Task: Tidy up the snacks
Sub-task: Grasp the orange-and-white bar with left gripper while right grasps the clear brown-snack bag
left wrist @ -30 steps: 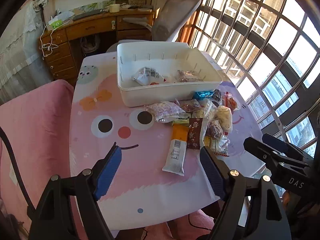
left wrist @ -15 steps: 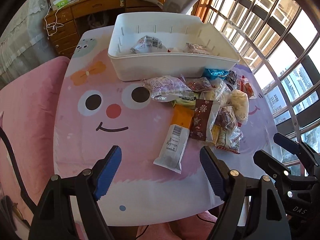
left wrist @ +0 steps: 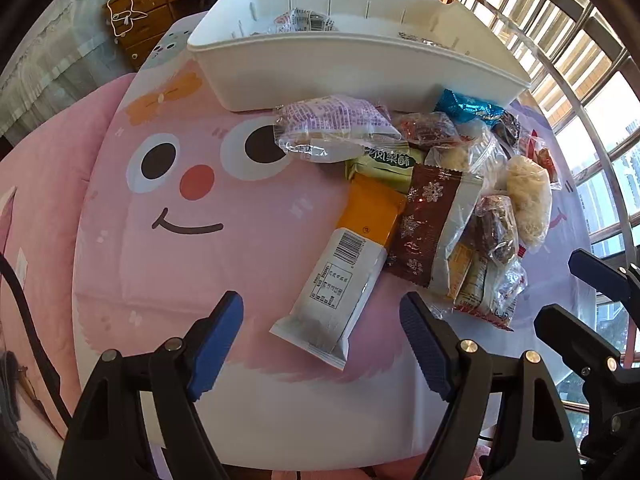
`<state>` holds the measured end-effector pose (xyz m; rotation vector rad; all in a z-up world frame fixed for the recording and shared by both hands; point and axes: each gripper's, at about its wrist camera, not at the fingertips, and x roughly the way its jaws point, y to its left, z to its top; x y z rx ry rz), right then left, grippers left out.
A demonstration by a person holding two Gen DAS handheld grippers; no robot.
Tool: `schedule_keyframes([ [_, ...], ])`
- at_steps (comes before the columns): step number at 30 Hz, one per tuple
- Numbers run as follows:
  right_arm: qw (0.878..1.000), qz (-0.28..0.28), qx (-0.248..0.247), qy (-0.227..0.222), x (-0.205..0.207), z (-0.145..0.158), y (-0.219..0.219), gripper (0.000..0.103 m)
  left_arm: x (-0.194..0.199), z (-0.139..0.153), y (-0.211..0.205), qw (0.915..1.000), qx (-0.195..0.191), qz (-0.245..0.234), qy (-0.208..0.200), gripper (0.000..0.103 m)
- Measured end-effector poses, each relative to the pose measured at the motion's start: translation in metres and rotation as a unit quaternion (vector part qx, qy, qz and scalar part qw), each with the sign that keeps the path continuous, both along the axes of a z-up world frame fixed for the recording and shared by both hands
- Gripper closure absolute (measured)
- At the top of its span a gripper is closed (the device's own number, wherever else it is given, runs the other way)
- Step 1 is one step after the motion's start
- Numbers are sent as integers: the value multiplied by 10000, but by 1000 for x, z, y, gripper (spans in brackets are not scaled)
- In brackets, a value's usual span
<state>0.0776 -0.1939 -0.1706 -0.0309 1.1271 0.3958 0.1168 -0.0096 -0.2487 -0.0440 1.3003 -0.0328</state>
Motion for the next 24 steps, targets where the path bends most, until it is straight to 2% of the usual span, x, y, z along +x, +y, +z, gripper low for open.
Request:
schedule_keyframes([
  [5, 9994, 268, 70, 185, 17, -14, 2, 42, 9, -18, -2, 9997, 79, 195, 154, 24],
  [8, 9988, 353, 66, 335, 26, -21, 3, 45, 15, -26, -3, 9994, 74, 261, 233, 24],
  [15, 9973, 433, -2, 591, 47, -37, 2, 46, 23, -38, -8, 9987, 144, 323, 371, 29],
  [20, 9957, 515, -34, 767, 57, -47, 3, 46, 28, -47, -11, 9978, 129, 404, 503, 39],
  [24, 9947, 461, -60, 912, 65, -56, 1, 46, 29, -47, -14, 9980, 108, 423, 448, 42],
])
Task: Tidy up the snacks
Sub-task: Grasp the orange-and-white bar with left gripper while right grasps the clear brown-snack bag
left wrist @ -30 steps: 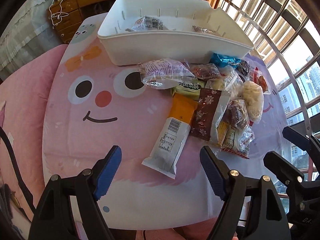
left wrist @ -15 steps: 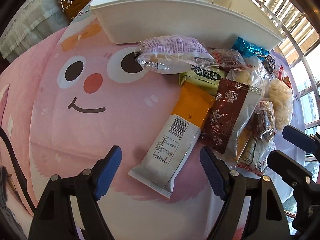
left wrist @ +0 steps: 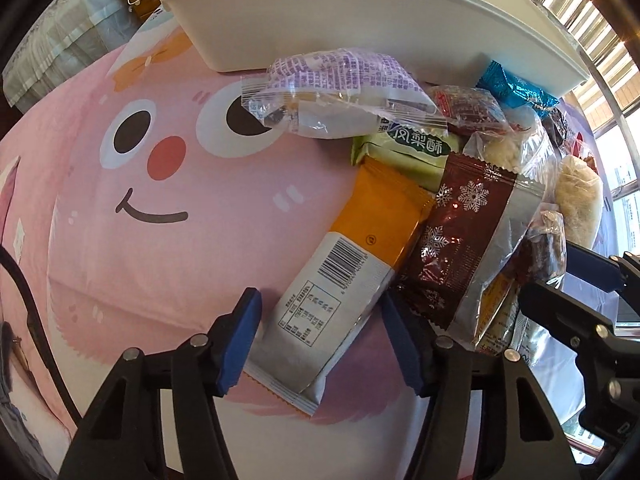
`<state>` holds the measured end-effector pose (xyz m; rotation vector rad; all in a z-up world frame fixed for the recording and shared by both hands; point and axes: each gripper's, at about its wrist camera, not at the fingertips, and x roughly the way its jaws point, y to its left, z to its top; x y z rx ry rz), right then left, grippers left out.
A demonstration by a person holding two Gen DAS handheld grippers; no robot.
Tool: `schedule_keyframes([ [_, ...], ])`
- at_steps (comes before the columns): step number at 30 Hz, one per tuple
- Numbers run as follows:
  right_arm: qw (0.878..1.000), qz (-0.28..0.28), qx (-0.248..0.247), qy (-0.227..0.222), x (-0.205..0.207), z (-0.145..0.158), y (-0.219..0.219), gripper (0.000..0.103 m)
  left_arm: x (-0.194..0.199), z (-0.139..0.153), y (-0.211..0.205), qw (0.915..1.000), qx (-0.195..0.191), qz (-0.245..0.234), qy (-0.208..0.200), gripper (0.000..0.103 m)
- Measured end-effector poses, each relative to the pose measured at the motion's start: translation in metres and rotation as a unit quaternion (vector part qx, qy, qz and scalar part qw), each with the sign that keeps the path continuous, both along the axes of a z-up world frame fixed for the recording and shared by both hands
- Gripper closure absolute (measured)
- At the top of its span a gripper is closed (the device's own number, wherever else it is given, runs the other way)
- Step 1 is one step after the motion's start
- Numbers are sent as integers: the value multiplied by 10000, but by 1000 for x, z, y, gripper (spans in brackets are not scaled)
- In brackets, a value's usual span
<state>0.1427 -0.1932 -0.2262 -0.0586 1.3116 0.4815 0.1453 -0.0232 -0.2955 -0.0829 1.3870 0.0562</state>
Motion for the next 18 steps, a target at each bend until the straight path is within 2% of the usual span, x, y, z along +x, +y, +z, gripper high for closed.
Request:
schedule_keyframes([
  [4, 9998, -103, -13, 181, 6, -9, -5, 46, -2, 1, -4, 10000, -10, -88, 9, 47],
  [10, 9988, -313, 19, 365, 13, -15, -13, 58, 2, 2, -12, 9998, -24, -181, 66, 53],
  [18, 9986, -321, 12, 410, 16, -11, -18, 63, 3, 10, -26, 9994, 20, -348, -13, 64],
])
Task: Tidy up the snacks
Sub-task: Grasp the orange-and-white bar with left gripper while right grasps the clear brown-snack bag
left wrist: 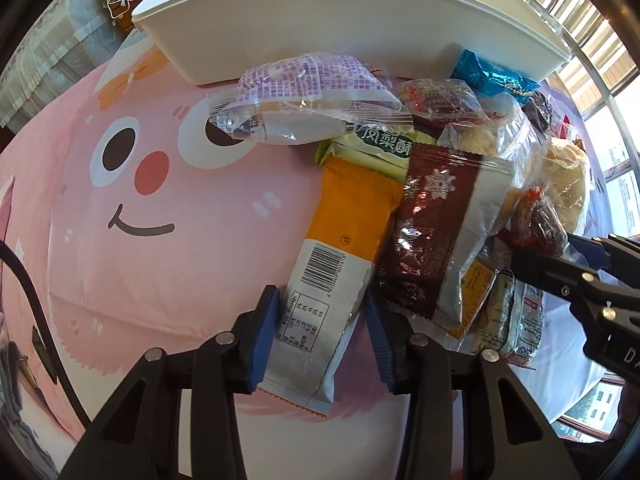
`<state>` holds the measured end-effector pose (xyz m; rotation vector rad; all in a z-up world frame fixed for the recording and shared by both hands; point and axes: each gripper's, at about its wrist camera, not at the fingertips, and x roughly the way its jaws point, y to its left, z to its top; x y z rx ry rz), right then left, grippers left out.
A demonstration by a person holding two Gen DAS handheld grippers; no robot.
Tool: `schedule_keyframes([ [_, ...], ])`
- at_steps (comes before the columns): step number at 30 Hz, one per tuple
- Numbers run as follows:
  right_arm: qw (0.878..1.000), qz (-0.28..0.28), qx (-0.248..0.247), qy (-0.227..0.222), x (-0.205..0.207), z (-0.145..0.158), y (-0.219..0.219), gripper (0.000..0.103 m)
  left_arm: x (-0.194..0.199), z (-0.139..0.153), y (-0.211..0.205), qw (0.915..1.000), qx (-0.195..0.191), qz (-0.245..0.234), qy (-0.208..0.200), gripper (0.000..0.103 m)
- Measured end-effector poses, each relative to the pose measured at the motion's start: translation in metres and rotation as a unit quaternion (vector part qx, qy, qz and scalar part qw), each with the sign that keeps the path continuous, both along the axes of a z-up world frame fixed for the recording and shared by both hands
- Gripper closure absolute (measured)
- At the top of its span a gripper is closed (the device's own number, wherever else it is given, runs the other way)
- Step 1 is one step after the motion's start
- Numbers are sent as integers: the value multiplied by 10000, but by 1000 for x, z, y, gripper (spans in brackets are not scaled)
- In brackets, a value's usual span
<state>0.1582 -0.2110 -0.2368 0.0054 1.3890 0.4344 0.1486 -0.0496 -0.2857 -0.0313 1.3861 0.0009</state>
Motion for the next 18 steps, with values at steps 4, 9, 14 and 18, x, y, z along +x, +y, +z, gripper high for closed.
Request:
schedule_keyframes([
  [4, 9998, -155, 106, 44, 1, 5, -11, 64, -2, 6, 3, 10000, -80, 29, -51, 72],
  [9, 9994, -279, 179, 136, -1, 10, -19, 65, -9, 11, 8, 9999, -102, 86, -58, 73],
  [14, 9992, -329, 209, 47, -6, 23, -22, 65, -16, 17, 17, 9997, -129, 165, -156, 73],
  [18, 9990, -363, 260, 31, -9, 34, -17, 65, -21, 33, 28, 9992, -112, 177, -326, 73],
])
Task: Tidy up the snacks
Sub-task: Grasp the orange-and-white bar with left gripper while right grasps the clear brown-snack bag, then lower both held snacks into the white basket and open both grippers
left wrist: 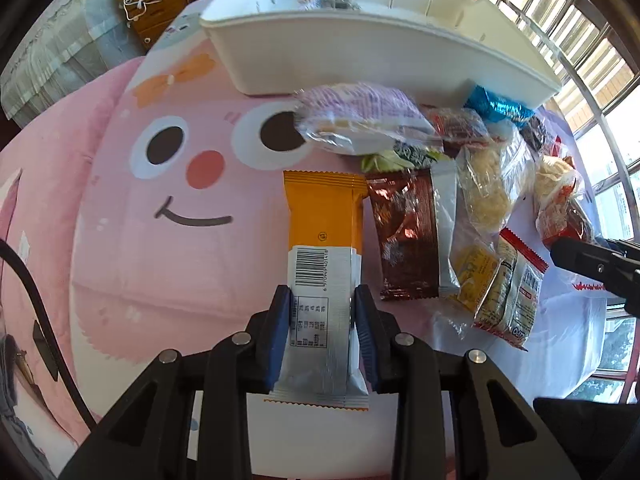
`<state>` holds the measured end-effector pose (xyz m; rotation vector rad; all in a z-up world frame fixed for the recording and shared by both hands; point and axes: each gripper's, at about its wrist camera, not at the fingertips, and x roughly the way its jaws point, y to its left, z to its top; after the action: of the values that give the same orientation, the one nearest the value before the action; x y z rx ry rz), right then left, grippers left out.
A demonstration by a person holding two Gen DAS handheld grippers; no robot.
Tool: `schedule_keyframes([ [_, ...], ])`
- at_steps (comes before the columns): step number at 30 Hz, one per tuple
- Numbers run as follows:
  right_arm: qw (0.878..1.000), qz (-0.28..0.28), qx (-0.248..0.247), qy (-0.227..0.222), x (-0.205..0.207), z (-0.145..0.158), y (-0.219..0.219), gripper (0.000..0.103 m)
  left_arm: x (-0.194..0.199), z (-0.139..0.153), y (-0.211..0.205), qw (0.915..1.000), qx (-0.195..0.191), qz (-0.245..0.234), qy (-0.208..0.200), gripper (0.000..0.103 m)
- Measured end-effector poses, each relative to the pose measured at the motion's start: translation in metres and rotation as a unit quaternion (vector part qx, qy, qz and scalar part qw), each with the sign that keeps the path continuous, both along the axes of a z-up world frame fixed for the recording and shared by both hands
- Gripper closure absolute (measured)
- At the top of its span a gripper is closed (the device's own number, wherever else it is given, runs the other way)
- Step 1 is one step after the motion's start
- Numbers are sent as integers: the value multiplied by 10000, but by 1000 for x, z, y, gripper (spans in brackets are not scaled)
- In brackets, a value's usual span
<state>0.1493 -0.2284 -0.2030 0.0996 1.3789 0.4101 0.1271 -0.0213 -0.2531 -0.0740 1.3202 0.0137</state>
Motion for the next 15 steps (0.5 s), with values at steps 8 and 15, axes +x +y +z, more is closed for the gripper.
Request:
schedule_keyframes([
  [8, 9992, 120, 133, -364, 2, 33, 21, 65, -2, 39, 42, 9993, -84, 107, -340, 73],
  [15, 9965, 246, 240, -759, 13, 63, 51, 65, 14, 80, 75, 9976, -113, -17, -677, 73],
])
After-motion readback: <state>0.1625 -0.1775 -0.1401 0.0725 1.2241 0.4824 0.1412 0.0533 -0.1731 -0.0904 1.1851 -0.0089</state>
